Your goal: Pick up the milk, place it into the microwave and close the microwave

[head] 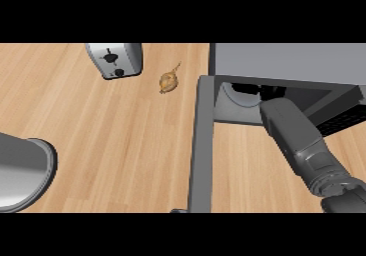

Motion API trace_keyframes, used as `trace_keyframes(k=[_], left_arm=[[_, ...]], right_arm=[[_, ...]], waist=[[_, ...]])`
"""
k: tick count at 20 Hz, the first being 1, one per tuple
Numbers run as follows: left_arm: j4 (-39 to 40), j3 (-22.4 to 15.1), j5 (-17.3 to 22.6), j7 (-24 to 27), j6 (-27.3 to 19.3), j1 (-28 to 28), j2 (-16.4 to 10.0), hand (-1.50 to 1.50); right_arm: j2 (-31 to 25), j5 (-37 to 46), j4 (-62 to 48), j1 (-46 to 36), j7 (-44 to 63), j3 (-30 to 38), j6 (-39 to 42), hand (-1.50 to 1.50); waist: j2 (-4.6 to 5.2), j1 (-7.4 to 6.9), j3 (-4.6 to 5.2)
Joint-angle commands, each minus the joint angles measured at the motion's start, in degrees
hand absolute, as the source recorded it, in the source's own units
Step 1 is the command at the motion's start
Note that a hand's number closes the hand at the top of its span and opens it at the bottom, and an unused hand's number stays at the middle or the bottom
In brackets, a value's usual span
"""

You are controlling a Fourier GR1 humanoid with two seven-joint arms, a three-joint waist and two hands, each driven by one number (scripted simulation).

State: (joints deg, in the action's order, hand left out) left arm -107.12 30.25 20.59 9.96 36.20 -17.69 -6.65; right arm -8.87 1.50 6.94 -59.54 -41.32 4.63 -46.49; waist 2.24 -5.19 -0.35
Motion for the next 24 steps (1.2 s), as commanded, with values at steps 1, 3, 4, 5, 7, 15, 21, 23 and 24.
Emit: trace_keyframes(k=[1,3,4,5,7,15,21,23,24], left_arm=[[-0.01,-0.21,-0.30,-1.26,-1.12,2.03,-0.81,-1.50],[0.72,-0.75,-0.58,-0.69,-1.06,2.20,0.07,-1.50],[0.86,0.54,-0.01,-0.78,-0.99,1.46,-0.71,-1.50],[1.47,-0.71,-0.76,-0.66,-0.37,1.79,-0.33,-1.50],[1.94,-1.09,-0.40,-0.94,-0.72,2.55,0.05,-1.50],[3.12,-1.91,-1.94,-1.65,-1.39,4.74,-0.44,-1.50],[2.93,-1.66,-3.27,-1.96,-2.13,4.80,-0.54,-1.50],[3.02,-2.40,-2.60,-2.27,-1.74,5.87,-0.61,-1.50],[1.84,-1.99,-2.72,-3.09,-2.90,5.69,-0.46,-1.50]], right_arm=[[-2.59,0.04,-1.16,0.13,-0.66,0.67,-1.64,1.50],[-3.01,0.08,-2.11,-0.13,0.56,0.81,-1.07,1.50],[-3.35,0.20,-2.26,0.38,0.22,0.77,-1.13,1.50],[-4.89,0.28,-2.61,1.07,0.24,0.80,-0.50,1.50],[-3.33,0.23,-2.42,1.26,-0.31,0.98,-2.43,1.50],[-5.30,2.42,-4.69,0.26,2.29,-0.83,-1.61,1.50],[-4.40,4.04,-4.95,0.72,2.28,-2.31,-2.63,-1.50],[-3.89,3.53,-4.52,-0.58,3.45,-1.72,-4.56,-1.50],[-3.78,3.64,-4.16,0.56,2.45,-1.79,-4.89,-1.50]], waist=[[0.71,-0.69,0.08],[0.59,-0.70,0.11],[0.76,-1.29,0.09],[0.67,-0.63,0.11],[1.10,-1.42,0.06],[1.24,-1.72,0.06],[1.37,-2.02,0.00],[1.85,-2.67,-0.03],[1.32,-2.08,-0.06]])
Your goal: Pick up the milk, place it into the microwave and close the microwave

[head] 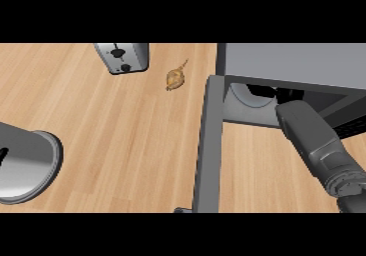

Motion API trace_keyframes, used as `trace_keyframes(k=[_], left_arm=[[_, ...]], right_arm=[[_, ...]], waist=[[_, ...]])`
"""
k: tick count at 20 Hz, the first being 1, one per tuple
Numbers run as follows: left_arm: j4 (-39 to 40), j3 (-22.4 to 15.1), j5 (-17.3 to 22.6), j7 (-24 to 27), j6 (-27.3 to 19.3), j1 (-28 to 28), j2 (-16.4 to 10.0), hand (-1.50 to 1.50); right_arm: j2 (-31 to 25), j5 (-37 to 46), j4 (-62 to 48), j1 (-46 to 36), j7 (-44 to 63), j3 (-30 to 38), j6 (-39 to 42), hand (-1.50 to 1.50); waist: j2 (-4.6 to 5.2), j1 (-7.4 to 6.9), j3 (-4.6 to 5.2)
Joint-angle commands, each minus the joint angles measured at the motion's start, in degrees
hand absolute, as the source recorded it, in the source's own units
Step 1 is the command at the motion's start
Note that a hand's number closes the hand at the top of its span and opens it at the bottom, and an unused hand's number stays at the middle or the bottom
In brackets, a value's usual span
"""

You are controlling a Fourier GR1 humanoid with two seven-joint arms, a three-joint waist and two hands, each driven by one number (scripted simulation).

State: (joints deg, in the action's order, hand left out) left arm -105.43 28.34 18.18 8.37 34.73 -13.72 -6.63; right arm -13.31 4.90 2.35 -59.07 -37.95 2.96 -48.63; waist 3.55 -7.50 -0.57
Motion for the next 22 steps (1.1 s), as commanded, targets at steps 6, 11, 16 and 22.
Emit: trace_keyframes(k=[6,11,16,22], left_arm=[[2.95,-0.47,-1.98,1.07,-0.83,2.92,-0.17,-1.50],[3.22,-0.24,-1.12,0.58,-0.16,2.73,-0.80,-1.50],[5.38,0.33,-1.53,1.89,-0.01,3.11,-0.88,-1.50],[6.70,0.07,-3.20,3.94,0.57,2.87,-0.61,-1.50]], right_arm=[[2.60,1.66,0.69,-0.29,-0.82,-1.26,-4.14,-1.50],[3.41,1.64,0.82,0.20,-0.70,-1.10,-2.52,-1.50],[3.67,2.15,0.96,0.30,-0.87,-1.44,-1.28,-1.50],[3.88,2.22,0.64,-2.44,1.45,-1.31,0.71,-1.50]], waist=[[0.23,0.00,0.31],[0.21,-0.38,0.23],[-0.53,1.11,0.34],[-0.88,1.39,0.40]])
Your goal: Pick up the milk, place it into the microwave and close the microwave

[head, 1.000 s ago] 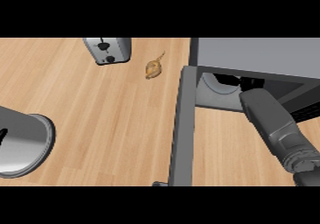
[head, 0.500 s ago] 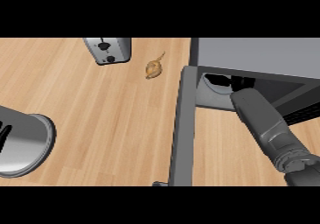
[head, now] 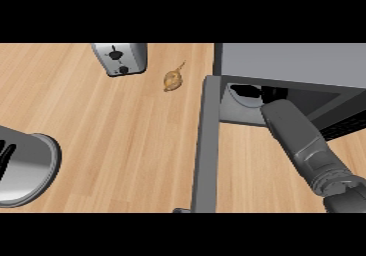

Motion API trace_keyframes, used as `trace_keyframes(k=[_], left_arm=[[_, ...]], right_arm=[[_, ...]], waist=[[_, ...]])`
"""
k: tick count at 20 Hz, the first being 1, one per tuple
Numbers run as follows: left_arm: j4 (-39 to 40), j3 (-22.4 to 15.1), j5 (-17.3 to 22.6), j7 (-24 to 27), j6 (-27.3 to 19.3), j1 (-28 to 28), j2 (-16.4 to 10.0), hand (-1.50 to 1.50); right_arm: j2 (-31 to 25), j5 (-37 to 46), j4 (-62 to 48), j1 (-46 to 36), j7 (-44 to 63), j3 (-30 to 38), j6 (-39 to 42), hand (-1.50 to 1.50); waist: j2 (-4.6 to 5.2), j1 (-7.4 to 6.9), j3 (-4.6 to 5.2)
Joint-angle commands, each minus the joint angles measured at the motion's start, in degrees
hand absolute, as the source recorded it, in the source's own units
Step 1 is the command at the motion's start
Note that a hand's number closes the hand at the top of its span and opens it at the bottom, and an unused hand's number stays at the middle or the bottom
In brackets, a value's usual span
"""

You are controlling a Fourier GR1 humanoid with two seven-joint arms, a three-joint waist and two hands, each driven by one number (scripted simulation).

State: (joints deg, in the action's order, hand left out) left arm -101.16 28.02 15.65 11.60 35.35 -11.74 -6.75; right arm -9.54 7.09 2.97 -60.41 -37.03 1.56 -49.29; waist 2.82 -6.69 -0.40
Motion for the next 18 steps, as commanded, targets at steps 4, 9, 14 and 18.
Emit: trace_keyframes(k=[4,9,14,18], left_arm=[[1.71,-0.01,-1.51,1.95,0.03,0.08,0.41,-1.50],[1.25,1.64,-1.45,3.81,1.18,-2.93,-0.04,-1.50],[0.39,0.38,-2.08,2.09,-1.01,-1.10,1.21,-1.50],[-1.65,0.63,-0.66,2.61,1.64,-5.36,1.62,-1.50]], right_arm=[[-0.18,-1.16,1.96,1.76,-2.79,1.46,2.28,-1.50],[-0.17,-1.90,2.25,2.86,-3.59,2.48,4.47,-1.50],[1.34,-4.48,4.79,7.76,-9.85,4.98,11.74,-1.50],[5.22,-5.13,5.68,8.72,-11.12,5.44,13.84,-1.50]], waist=[[-0.32,1.19,0.18],[-0.93,1.59,0.21],[-1.25,3.23,0.19],[-2.11,4.23,0.30]])
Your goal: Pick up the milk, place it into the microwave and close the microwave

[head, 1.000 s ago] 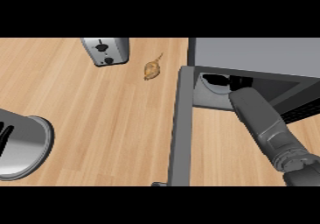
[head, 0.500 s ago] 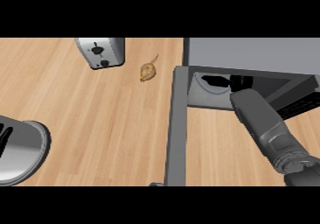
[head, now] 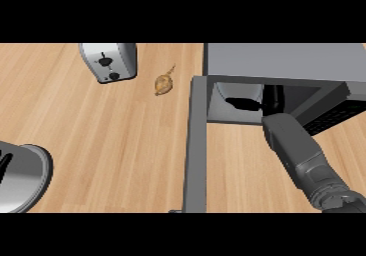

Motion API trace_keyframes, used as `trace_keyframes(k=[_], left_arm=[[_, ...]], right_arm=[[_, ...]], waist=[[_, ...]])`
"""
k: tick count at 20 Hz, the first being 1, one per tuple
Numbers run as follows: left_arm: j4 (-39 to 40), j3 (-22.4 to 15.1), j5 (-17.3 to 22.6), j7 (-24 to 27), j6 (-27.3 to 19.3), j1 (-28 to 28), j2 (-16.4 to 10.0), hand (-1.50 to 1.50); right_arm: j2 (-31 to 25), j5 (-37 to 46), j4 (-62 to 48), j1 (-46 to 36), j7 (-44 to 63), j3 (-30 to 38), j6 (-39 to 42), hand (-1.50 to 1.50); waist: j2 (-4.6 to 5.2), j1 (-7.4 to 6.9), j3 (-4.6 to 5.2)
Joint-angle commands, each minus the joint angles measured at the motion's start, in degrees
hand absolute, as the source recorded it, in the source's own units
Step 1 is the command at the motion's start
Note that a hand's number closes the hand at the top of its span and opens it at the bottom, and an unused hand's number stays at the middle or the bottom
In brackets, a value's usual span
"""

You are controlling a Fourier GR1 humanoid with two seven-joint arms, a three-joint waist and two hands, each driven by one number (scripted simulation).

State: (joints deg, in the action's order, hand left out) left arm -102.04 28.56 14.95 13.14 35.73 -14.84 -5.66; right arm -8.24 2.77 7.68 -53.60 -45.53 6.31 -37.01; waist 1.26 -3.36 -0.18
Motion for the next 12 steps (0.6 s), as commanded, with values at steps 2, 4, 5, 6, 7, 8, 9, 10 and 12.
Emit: trace_keyframes(k=[2,4,5,6,7,8,9,10,12], left_arm=[[-1.56,-3.65,-6.64,4.37,-0.80,-2.71,5.09,-1.50],[-5.82,-2.90,-2.08,-1.29,-0.94,-3.50,3.89,-1.50],[-2.45,-1.91,-2.45,0.60,0.61,-3.03,2.28,-1.50],[-5.59,-4.49,-5.22,0.33,-0.08,-3.60,4.10,-1.50],[-5.02,-3.37,-3.66,0.96,1.66,-4.47,2.88,-1.50],[-2.90,-4.19,-3.07,1.65,4.43,-6.29,2.90,-1.50],[-1.52,-4.34,-1.67,1.12,4.79,-4.63,2.37,-1.50],[-4.58,-5.93,-0.33,-0.38,6.44,-6.33,2.85,-1.50],[-3.51,-5.34,1.92,-0.43,8.17,-7.33,2.14,-1.50]], right_arm=[[3.42,-2.32,1.76,3.56,-5.18,2.21,4.63,-1.50],[1.49,-3.13,2.42,3.49,-3.96,2.93,8.47,-1.50],[4.71,-3.86,3.93,6.42,-6.54,3.42,6.31,-1.50],[3.39,-3.44,3.39,5.30,-5.84,3.15,8.24,-1.50],[6.33,-3.61,4.19,7.11,-6.51,2.91,7.63,-1.50],[3.37,-4.21,5.05,8.70,-7.84,3.25,12.97,-1.50],[5.78,-3.94,5.29,11.97,-8.92,2.30,14.73,-1.50],[5.73,-5.31,5.78,9.99,-8.76,3.83,14.73,-1.50],[7.39,-5.05,7.78,14.10,-10.84,2.41,18.68,-1.50]], waist=[[-0.35,0.87,0.06],[-0.68,1.41,0.06],[-0.89,2.07,0.12],[-0.77,1.77,0.09],[-0.99,2.16,0.13],[-1.05,2.41,0.14],[-1.36,3.38,0.17],[-1.07,2.41,0.11],[-1.54,3.47,0.18]])
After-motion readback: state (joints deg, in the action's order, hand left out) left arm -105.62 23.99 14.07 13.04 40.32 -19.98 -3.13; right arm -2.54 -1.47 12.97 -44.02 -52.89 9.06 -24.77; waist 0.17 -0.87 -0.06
